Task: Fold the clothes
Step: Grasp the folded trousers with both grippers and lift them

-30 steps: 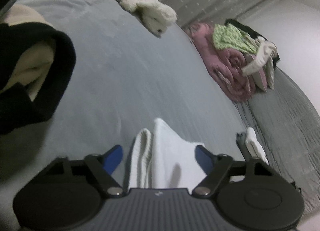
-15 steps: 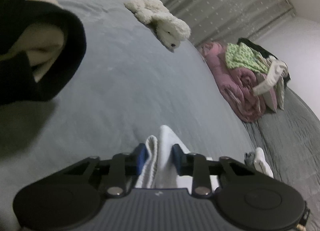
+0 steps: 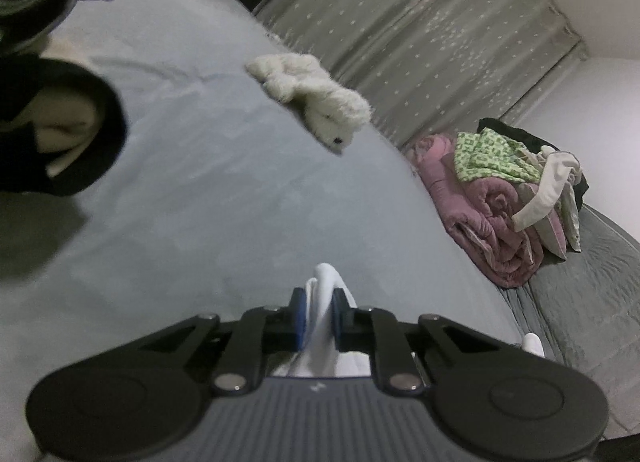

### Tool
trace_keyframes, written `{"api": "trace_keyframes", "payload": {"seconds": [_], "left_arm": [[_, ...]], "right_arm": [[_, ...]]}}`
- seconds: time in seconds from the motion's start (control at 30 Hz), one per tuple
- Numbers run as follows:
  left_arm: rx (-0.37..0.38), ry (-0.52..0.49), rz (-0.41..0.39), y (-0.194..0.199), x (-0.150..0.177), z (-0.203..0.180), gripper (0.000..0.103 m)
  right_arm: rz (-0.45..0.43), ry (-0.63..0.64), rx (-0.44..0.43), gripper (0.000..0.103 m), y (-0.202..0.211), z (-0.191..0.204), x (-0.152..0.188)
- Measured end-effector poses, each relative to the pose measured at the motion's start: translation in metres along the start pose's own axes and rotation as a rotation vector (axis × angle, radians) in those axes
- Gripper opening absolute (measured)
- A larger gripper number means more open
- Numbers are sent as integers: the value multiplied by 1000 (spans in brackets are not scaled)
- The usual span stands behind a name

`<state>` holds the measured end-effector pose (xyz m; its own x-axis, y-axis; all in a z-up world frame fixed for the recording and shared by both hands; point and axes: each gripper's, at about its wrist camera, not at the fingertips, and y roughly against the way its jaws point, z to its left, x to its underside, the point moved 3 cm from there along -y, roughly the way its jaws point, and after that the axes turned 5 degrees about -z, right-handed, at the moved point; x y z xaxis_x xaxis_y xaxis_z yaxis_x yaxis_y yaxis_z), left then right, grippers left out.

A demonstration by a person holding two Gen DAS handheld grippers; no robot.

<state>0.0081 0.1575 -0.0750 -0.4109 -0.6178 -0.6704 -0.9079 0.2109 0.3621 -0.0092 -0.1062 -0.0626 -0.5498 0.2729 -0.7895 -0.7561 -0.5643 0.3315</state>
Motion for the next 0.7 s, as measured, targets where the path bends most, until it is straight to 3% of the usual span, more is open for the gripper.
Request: {"api": "trace_keyframes", "payload": {"seconds": [0.37,0.7], "left_arm": [[71,-70,-27,-21,21,-81,12],[249,-165,-21,-72,56,-210,11]], "right_arm": [[-109,59,53,21,43,-22,-31],[-284,65,196,21,104,-65,-102]]}}
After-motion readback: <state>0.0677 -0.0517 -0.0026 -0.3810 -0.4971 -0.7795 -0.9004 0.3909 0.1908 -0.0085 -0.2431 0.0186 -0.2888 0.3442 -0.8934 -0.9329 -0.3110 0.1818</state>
